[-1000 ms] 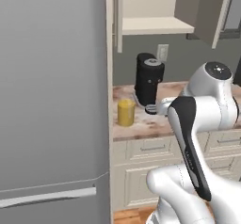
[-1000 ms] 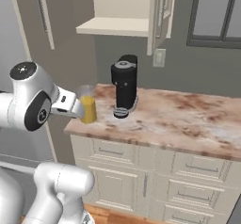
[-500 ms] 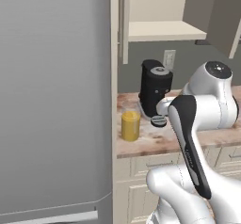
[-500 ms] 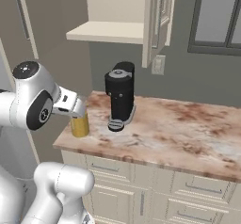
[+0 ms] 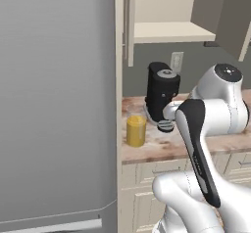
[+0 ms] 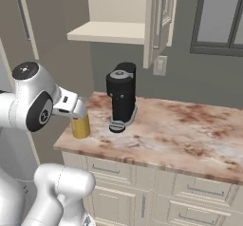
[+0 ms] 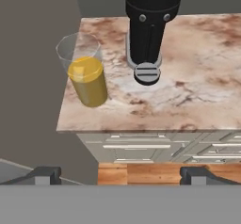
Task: There is a tray on the dining counter. Grab the cup, mug, and pitcher and place them on the tray. The pitcher may be placed next to the tray if it cannot fit the tray.
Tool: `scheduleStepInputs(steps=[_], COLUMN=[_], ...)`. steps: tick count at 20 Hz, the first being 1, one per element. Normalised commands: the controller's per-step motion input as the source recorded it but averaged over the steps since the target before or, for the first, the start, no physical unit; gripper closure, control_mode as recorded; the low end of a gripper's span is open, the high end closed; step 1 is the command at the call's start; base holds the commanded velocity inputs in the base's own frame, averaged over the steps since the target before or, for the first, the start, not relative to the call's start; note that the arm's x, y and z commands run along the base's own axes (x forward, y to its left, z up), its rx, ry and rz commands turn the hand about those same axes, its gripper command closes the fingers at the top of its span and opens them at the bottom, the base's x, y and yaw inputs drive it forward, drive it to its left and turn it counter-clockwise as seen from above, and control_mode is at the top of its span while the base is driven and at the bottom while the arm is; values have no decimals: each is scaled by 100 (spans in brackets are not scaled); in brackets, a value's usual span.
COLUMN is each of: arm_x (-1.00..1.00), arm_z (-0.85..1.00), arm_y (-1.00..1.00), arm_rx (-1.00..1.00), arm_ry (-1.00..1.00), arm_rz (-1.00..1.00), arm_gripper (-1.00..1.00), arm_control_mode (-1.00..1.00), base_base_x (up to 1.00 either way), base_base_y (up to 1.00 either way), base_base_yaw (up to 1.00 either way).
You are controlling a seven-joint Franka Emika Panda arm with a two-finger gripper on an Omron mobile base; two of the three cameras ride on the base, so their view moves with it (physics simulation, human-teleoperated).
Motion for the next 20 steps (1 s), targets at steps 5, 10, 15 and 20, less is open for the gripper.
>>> scheduleStepInputs(steps=[5, 10, 15, 20], arm_x=[35, 31, 7, 11], arm_z=[-24, -37, -33, -24], arm_y=[0, 3, 25, 11], arm_rx=[0, 0, 0, 0], arm_ry=[10, 12, 3, 0], arm_rz=[1, 3, 1, 4], arm_gripper=[-100, -100, -100, -100], arm_control_mode=[-100, -100, -100, -100], base_base_x=[0, 0, 0, 0], base_base_y=[0, 0, 0, 0], base_base_yaw=[0, 0, 0, 0])
